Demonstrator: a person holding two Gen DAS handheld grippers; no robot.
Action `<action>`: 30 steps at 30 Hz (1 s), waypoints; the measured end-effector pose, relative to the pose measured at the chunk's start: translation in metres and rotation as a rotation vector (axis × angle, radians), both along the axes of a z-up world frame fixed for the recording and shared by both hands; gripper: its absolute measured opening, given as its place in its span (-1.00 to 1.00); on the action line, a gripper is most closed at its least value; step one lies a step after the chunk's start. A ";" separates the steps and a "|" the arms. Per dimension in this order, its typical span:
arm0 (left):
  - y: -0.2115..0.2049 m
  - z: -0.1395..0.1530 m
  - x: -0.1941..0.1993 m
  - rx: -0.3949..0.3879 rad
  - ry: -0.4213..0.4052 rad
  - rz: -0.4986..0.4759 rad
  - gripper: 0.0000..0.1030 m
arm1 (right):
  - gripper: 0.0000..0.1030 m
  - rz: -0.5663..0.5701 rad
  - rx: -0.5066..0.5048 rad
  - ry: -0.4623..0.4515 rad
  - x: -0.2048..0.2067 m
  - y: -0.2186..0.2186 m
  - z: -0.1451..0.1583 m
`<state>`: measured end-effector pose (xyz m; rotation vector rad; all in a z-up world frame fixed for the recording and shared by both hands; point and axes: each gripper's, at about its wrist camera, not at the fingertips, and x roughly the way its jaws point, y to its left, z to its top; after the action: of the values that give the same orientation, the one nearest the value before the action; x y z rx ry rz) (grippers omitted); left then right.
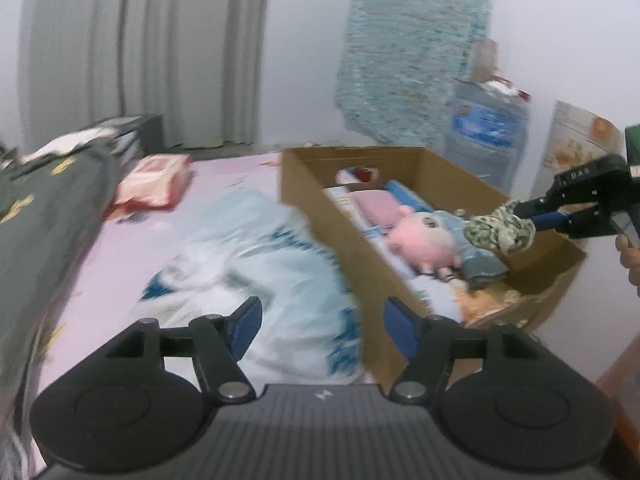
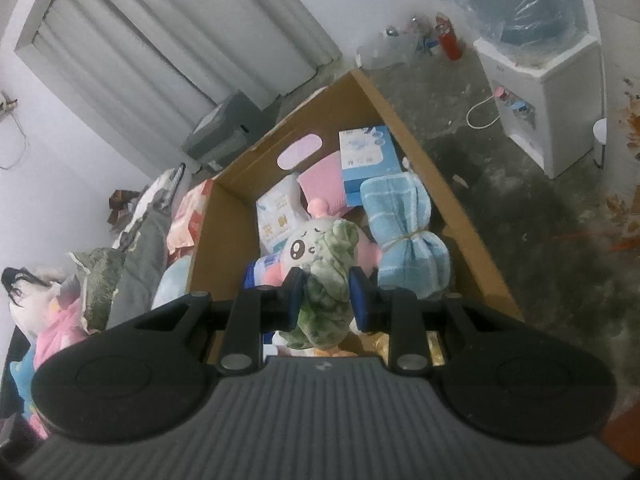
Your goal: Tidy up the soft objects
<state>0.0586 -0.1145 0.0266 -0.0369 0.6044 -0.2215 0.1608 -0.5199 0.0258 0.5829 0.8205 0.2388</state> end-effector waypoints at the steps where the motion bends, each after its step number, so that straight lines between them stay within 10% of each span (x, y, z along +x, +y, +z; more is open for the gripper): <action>1: 0.006 -0.002 -0.002 -0.008 0.009 0.018 0.39 | -0.49 0.005 -0.007 0.007 0.006 0.005 -0.004; 11: 0.046 -0.014 -0.030 -0.050 0.053 0.126 0.72 | 0.23 0.000 -0.101 0.091 0.017 0.031 -0.023; 19: 0.045 -0.014 -0.047 -0.037 0.101 0.133 0.92 | 0.83 0.085 0.050 -0.138 -0.077 0.055 0.041; 30: 0.024 -0.006 -0.066 0.061 0.095 0.200 1.00 | 0.98 0.126 -0.336 -0.237 -0.160 0.137 0.036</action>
<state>-0.0072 -0.0902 0.0209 -0.0487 0.6976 -0.0070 0.0005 -0.3825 0.0618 0.1826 0.6495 0.2728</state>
